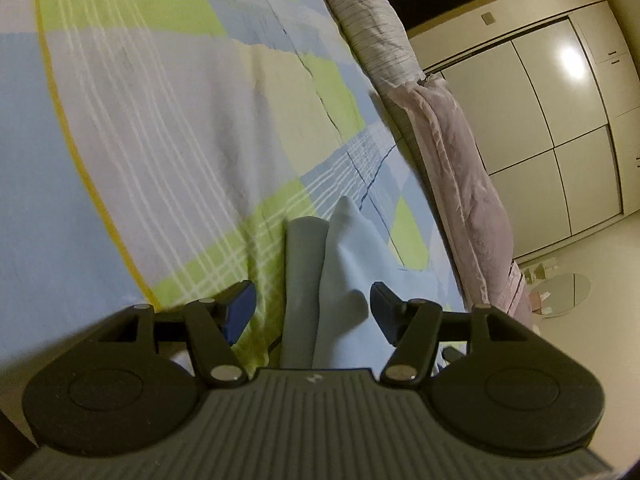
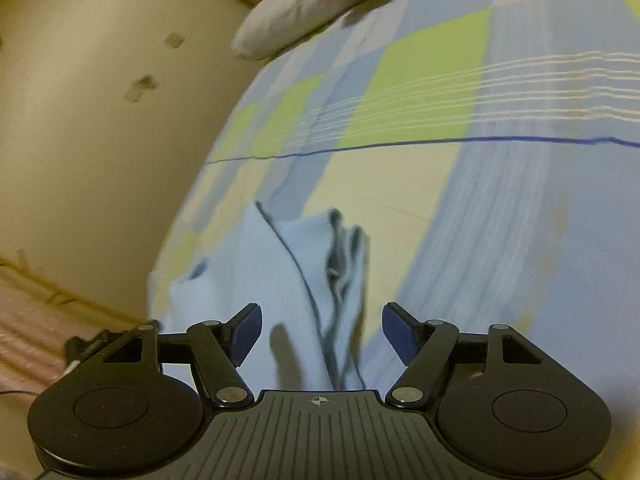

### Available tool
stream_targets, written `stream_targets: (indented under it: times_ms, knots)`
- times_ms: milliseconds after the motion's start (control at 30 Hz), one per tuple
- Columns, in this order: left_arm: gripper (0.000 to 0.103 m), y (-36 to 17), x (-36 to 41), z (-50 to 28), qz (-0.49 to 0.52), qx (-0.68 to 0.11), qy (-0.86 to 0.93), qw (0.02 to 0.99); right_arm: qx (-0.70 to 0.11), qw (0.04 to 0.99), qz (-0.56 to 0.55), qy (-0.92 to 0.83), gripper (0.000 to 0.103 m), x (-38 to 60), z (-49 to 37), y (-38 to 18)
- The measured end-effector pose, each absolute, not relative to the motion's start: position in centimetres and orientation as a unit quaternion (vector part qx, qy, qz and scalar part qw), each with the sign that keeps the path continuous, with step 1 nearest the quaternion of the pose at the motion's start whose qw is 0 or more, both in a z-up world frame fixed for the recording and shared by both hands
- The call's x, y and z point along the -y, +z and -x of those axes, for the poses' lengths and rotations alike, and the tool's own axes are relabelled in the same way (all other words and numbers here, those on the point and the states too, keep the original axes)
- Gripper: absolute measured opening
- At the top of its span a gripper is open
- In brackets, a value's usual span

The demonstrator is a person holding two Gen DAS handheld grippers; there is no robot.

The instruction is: Fold clothes

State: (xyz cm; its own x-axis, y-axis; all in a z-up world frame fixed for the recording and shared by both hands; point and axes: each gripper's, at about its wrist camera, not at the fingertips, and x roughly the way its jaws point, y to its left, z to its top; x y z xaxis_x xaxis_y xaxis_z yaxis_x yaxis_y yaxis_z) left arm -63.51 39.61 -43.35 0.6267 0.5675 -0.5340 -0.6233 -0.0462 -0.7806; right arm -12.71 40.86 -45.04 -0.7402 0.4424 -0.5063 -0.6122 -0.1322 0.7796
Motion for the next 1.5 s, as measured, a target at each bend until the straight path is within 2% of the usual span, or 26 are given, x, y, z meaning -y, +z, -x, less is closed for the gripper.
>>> stream_targets:
  times_ms: [167,200,233,267,300,367,433,533,633,700,767,833,1000,1133,1233,1267,1400,1500]
  knots:
    - [0.056,-43.5,-39.9,63.1,0.578,-0.033,0.418,0.7,-0.561,0.311,0.081,0.763,0.069,-43.2,13.6,-45.9]
    - [0.053,-43.6,-39.9,63.0,0.577,-0.035,0.415,0.703,-0.56,0.308,0.081,0.765,0.065,-43.3,13.8,-46.0]
    - [0.033,-43.9,-40.1,62.8,0.585,-0.032,0.401,0.704,-0.561,0.309,0.081,0.764,0.053,-43.4,13.8,-46.2]
    - [0.025,-44.2,-40.3,62.7,0.594,-0.028,0.387,0.705,-0.562,0.309,0.082,0.763,0.047,-43.4,13.8,-46.4]
    - [0.025,-44.3,-40.3,62.7,0.595,-0.023,0.384,0.706,-0.563,0.31,0.081,0.762,0.039,-43.4,13.8,-46.6]
    - [0.019,-44.5,-40.3,62.7,0.596,-0.013,0.379,0.708,-0.565,0.308,0.076,0.762,0.034,-43.5,13.5,-46.7]
    - [0.016,-43.8,-39.9,62.7,0.582,-0.009,0.377,0.721,-0.562,0.307,0.072,0.765,0.02,-43.2,13.4,-46.5]
    - [0.015,-41.7,-40.0,62.3,0.532,-0.015,0.374,0.76,-0.53,0.309,0.064,0.787,0.011,-42.3,13.3,-44.6]
    - [0.015,-41.0,-41.5,62.0,0.513,-0.017,0.378,0.77,-0.503,0.324,0.037,0.8,0.011,-41.4,12.7,-42.5]
    - [0.017,-41.9,-43.1,61.3,0.516,-0.047,0.396,0.758,-0.492,0.35,0.033,0.796,0.011,-41.3,12.7,-42.2]
    - [0.025,-42.8,-44.5,60.5,0.522,-0.091,0.421,0.736,-0.503,0.388,0.051,0.771,0.012,-41.7,13.3,-43.2]
    - [0.023,-41.2,-44.2,60.8,0.5,-0.079,0.436,0.744,-0.494,0.42,0.08,0.757,0.034,-41.6,14.2,-43.4]
    - [0.023,-36.6,-43.7,60.2,0.401,-0.089,0.484,0.773,-0.423,0.512,0.101,0.741,0.034,-40.6,15.7,-40.5]
    - [0.014,-37.6,-45.7,55.1,0.358,-0.176,0.457,0.795,-0.356,0.499,0.163,0.773,0.034,-42.0,20.7,-39.3]
    - [0.003,-40.6,-47.0,53.5,0.316,-0.219,0.491,0.782,-0.319,0.518,0.218,0.763,0.034,-43.6,23.8,-41.9]
    - [0.003,-41.3,-47.4,53.3,0.314,-0.219,0.498,0.779,-0.307,0.528,0.226,0.759,0.034,-44.0,24.3,-42.9]
    - [0.003,-40.9,-48.1,52.5,0.307,-0.233,0.522,0.761,-0.327,0.536,0.194,0.754,0.034,-44.4,23.5,-43.9]
    - [0.003,-39.0,-47.1,52.5,0.295,-0.247,0.543,0.746,-0.322,0.567,0.195,0.733,0.034,-42.8,22.3,-42.2]
